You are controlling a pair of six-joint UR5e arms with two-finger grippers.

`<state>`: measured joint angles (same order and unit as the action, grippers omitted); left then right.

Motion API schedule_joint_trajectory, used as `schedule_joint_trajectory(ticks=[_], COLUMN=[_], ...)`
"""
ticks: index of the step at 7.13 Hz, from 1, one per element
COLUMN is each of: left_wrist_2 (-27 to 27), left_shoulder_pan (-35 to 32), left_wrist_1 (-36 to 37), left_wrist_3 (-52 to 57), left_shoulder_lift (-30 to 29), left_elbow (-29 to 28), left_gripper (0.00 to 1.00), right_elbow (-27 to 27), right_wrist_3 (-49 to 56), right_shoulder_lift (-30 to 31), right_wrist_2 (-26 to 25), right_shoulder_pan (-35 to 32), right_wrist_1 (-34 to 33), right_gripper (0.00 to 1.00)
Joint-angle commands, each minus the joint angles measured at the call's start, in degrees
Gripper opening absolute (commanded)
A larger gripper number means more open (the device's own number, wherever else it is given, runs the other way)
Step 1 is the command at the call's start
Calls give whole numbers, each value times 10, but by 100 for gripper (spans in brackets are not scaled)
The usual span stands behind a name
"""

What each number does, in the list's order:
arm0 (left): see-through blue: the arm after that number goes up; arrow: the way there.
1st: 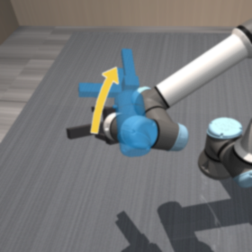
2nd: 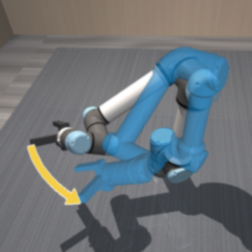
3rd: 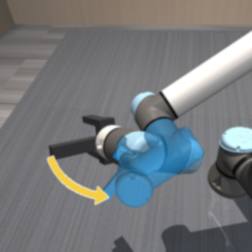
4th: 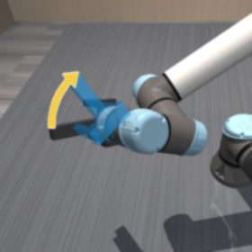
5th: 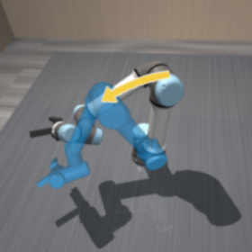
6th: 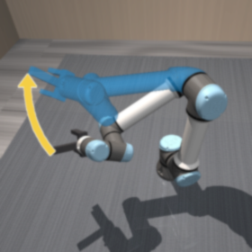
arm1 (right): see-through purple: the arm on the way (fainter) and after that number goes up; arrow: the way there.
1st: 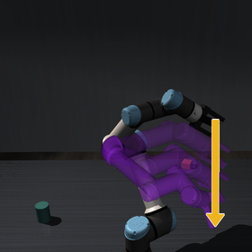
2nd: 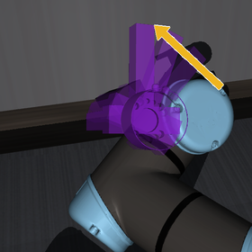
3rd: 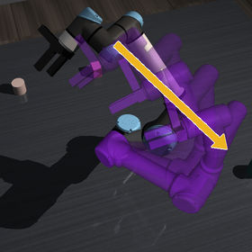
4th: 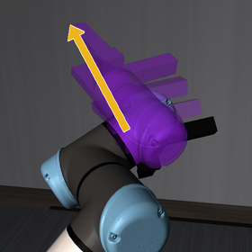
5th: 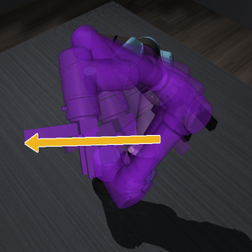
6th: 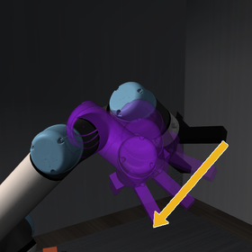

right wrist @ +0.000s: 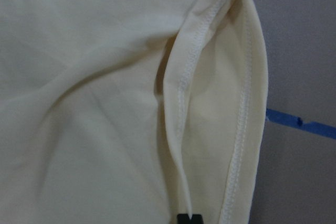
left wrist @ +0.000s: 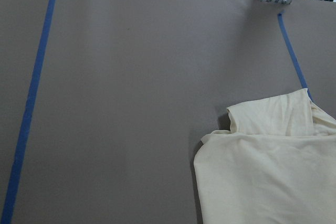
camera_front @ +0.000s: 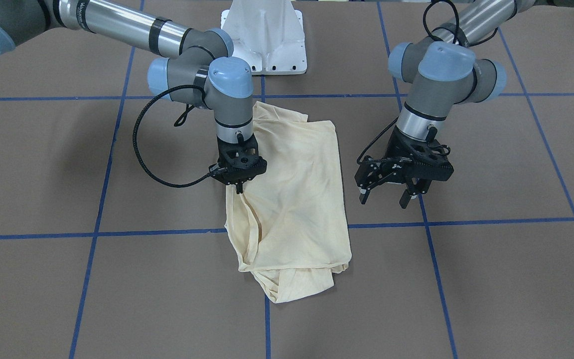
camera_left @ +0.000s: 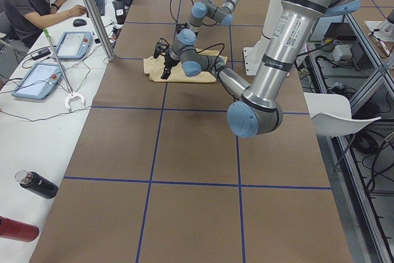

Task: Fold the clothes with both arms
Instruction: 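Move the right gripper to the shirt's far corner near the collar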

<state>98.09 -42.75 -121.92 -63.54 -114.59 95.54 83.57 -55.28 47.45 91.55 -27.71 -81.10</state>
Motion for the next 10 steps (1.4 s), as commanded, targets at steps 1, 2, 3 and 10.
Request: schedule_joint_trajectory(ticks=[1,2,3,10], left_wrist_2=[0,-1,-1,-1], left_shoulder_pan=[0,0,0,0], left_wrist_1=[0,0,0,1], left_wrist_3=[0,0,0,0], left_shoulder_lift=[0,0,0,0], left_elbow=[0,0,0,0], left_gripper=[100,100,100,100], right_elbow=[12,12,13,12], right_wrist_3=[2,2,2,-4], right_shoulder_lift=[12,14,16,17], right_wrist_2=[0,0,0,-3], right_shoulder_pan=[-3,-5,-5,-9], right_wrist_1=[-2,-2,0,4], right_gripper=[0,0,0,99])
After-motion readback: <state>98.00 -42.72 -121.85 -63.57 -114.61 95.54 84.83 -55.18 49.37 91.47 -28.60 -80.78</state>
